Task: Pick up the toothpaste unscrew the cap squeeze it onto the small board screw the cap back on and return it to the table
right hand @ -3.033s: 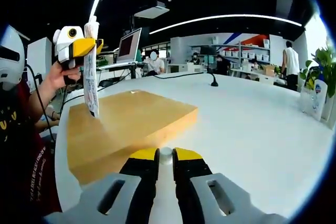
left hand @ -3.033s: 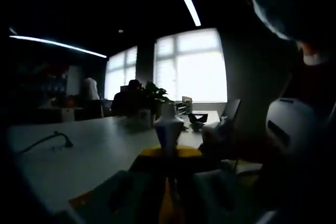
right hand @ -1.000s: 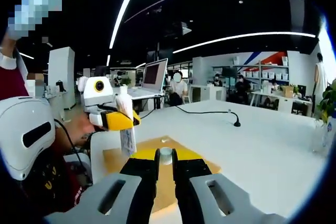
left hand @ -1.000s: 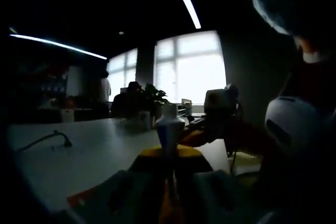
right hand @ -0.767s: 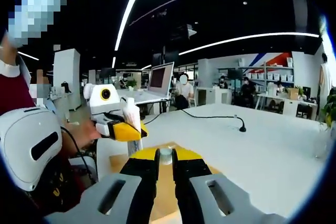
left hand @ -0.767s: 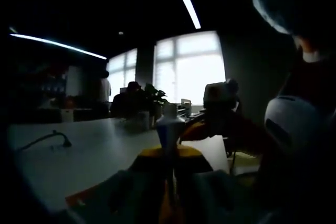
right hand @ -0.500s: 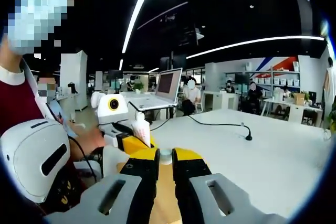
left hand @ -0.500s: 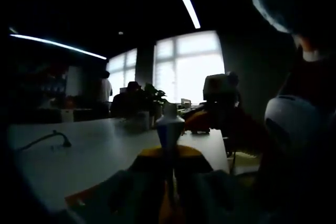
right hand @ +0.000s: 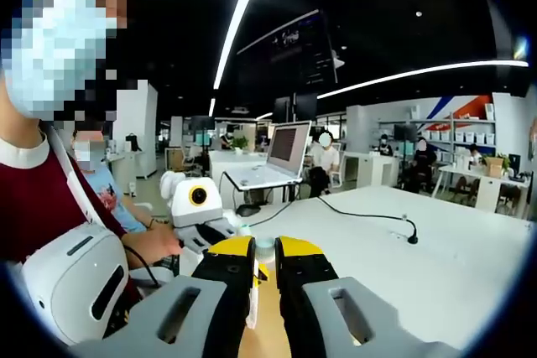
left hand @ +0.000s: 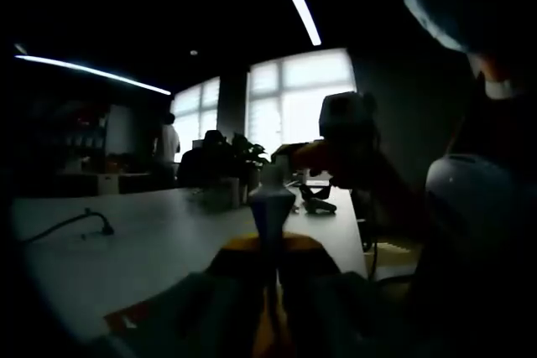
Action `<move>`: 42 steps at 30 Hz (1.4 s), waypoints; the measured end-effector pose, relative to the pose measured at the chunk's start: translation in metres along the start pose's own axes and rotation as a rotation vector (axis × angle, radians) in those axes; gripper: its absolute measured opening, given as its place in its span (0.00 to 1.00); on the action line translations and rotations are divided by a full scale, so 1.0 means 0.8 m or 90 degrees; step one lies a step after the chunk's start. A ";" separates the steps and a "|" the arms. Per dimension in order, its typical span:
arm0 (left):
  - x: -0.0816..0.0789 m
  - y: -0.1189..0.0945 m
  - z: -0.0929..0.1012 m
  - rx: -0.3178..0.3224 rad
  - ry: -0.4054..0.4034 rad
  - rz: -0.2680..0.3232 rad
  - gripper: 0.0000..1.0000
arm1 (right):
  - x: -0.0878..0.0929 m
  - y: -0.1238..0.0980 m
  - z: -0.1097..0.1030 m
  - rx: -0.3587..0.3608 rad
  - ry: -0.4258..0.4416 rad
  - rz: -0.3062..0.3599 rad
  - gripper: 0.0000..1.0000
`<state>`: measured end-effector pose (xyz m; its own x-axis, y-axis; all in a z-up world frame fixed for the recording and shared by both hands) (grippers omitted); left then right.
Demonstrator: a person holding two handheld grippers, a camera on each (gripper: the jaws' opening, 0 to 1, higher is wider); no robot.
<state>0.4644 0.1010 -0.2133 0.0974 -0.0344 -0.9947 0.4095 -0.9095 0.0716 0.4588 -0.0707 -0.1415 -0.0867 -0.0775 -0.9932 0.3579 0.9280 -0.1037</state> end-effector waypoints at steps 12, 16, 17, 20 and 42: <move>0.000 0.001 -0.002 0.001 -0.001 0.000 0.04 | -0.016 0.014 -0.005 -0.046 -0.009 0.000 0.09; 0.000 0.000 -0.002 0.004 -0.006 0.000 0.04 | -0.017 0.022 -0.007 -0.062 -0.012 -0.008 0.09; 0.000 0.001 -0.002 0.004 -0.004 0.000 0.04 | -0.017 0.024 -0.008 -0.064 -0.013 -0.009 0.09; 0.000 0.001 -0.002 0.005 -0.004 0.000 0.04 | -0.016 0.027 -0.007 -0.072 -0.010 -0.013 0.09; 0.001 0.000 -0.001 0.009 -0.004 0.005 0.04 | -0.011 0.037 -0.014 -0.085 -0.035 -0.043 0.09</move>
<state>0.4654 0.1012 -0.2142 0.0947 -0.0444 -0.9945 0.3964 -0.9147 0.0785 0.4601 -0.0385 -0.1356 -0.0544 -0.1580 -0.9859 0.2259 0.9599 -0.1663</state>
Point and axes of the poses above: the point that each gripper's makers call its tool centre point, and the gripper's own axes: y roughly forward along the fingers, z roughly to its right, x roughly out of its underside, the point moved 9 cm from there along -y, roughly backward along the fingers, and after that the axes turned 5 degrees about y, right-handed, at the moved point
